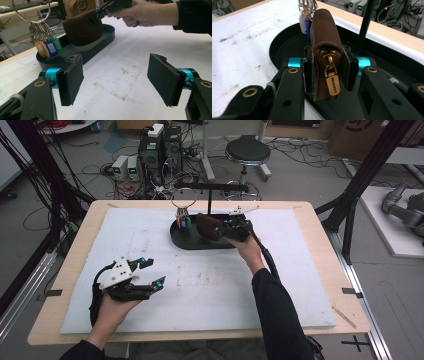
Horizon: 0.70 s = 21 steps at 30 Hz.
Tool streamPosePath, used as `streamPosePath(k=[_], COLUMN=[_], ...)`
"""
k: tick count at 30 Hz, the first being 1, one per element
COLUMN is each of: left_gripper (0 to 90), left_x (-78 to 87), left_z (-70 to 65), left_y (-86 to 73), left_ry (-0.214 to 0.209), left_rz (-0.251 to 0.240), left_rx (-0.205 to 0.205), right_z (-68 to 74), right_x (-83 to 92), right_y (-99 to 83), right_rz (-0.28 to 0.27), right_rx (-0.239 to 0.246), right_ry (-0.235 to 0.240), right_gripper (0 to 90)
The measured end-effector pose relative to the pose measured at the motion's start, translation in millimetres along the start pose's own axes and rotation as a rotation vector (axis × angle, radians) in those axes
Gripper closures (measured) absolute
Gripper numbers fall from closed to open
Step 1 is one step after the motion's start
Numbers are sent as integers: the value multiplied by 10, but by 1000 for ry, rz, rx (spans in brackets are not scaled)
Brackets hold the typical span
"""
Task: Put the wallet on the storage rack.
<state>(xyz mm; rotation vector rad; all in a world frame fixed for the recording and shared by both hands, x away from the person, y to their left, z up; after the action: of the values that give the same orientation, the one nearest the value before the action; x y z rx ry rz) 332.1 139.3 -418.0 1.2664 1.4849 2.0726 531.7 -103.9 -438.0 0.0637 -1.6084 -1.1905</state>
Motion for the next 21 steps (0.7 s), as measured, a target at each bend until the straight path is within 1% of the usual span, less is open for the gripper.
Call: streamPosePath(k=[4, 6, 7, 9, 14, 15, 17, 19, 21], left_gripper=[289, 289, 289, 289, 289, 289, 289, 289, 289], left_x=[-1, -3, -4, -1, 1, 0, -2, -8, -14], left_z=[-18, -25, -26, -26, -26, -27, -32, -37, -47], left_y=[2, 2, 0, -5, -10, -11, -14, -14, -14], left_ry=[-5, -8, -6, -6, -7, -8, -9, -14, -17], left_rz=[0, -1, 0, 3, 4, 4, 6, 7, 6], left_rx=[-3, -5, -4, -6, -8, -8, -7, -9, -9], right_z=[-18, -17, -15, -17, -27, -26, -30, -53, -96], right_x=[-74, -96, -106, -130, -134, -132, -129, -122, -110], right_y=[-19, -24, -28, -40, -51, -53, -62, -73, -88], right_rz=[5, 6, 7, 18, 24, 27, 35, 45, 56], right_rx=[-4, -3, 1, 16, 20, 14, 15, -2, -16], right_ry=[-18, -19, -18, -30, -32, -31, -27, -40, -64], right_gripper=[698, 698, 697, 696, 683, 677, 655, 605, 556])
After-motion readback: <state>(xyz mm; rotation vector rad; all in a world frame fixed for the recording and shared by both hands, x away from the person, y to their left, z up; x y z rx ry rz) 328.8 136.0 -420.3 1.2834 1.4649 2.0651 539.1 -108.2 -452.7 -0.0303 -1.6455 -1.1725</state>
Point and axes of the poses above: each handheld gripper's, and its own axes: x roughly backward along the jaws, y roughly out of its top, z roughly to its left, the point moved 8 cm from there along -x, roughly forward along the jaws, and after that the axes turned 14 degrees about z, right-handed, at the moved point
